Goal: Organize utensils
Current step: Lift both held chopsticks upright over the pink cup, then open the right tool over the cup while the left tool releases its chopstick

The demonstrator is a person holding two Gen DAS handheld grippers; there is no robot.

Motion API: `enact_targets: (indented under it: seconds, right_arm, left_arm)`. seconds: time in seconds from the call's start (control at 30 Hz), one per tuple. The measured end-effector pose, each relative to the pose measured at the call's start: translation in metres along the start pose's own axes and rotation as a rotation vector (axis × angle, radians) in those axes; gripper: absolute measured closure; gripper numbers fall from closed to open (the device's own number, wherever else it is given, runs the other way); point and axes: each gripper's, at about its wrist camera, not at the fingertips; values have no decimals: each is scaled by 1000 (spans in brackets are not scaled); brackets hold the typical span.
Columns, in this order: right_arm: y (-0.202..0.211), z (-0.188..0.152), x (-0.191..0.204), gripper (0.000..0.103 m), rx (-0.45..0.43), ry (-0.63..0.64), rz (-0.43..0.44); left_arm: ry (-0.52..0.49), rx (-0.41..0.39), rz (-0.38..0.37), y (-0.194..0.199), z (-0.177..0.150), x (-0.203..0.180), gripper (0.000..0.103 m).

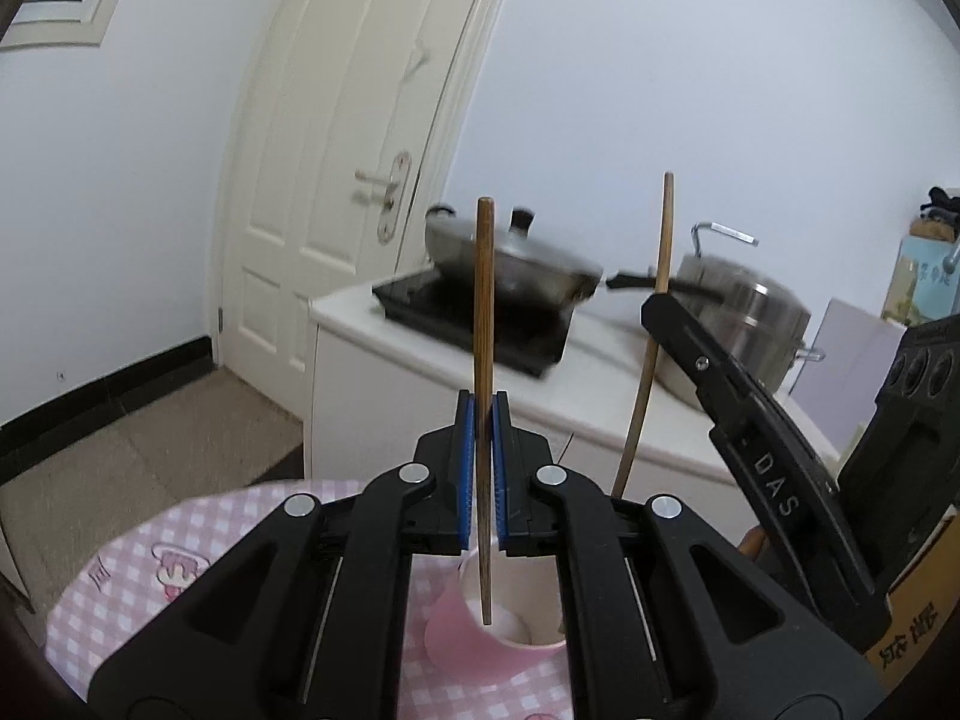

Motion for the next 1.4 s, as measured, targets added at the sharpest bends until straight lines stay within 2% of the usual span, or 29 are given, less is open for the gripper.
enact_targets:
  seconds: [0.4, 0.8, 0.93, 1.0, 1.17, 1.23, 1.3, 1.33, 1.4]
  right_arm:
    - [20, -36, -5, 98, 121, -33, -6]
    - [43, -34, 3, 96, 177, -42, -7]
    - [51, -33, 2, 84, 188, -43, -15]
    - [53, -33, 1, 72, 199, -54, -23]
    - [58, -32, -2, 69, 217, -87, -25]
    - [62, -31, -2, 67, 216, -91, -24]
    - [65, -29, -2, 64, 216, -90, -22]
    - [68, -28, -2, 63, 215, -90, -20]
    - [70, -26, -2, 61, 221, -98, -15]
  left_arm:
    - [0, 82, -6, -8, -25, 4, 97]
    - [-10, 187, 4, -7, -30, 5, 96]
    - [5, 198, 4, -1, -30, 7, 96]
    - [12, 206, 4, 0, -30, 8, 96]
    - [46, 212, -17, 5, -30, 10, 96]
    - [65, 228, -52, 6, -30, 12, 85]
    - [57, 206, -31, 12, -28, 10, 31]
    - [43, 150, -20, 21, -27, 9, 31]
    - [29, 147, -20, 28, -26, 7, 31]
Point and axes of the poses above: each gripper's, at about its wrist camera, not at the fingertips, and y roughly against the way its jaws point, x to its left, z to its top, and after that the axes turned 1 degree about y, right-handed
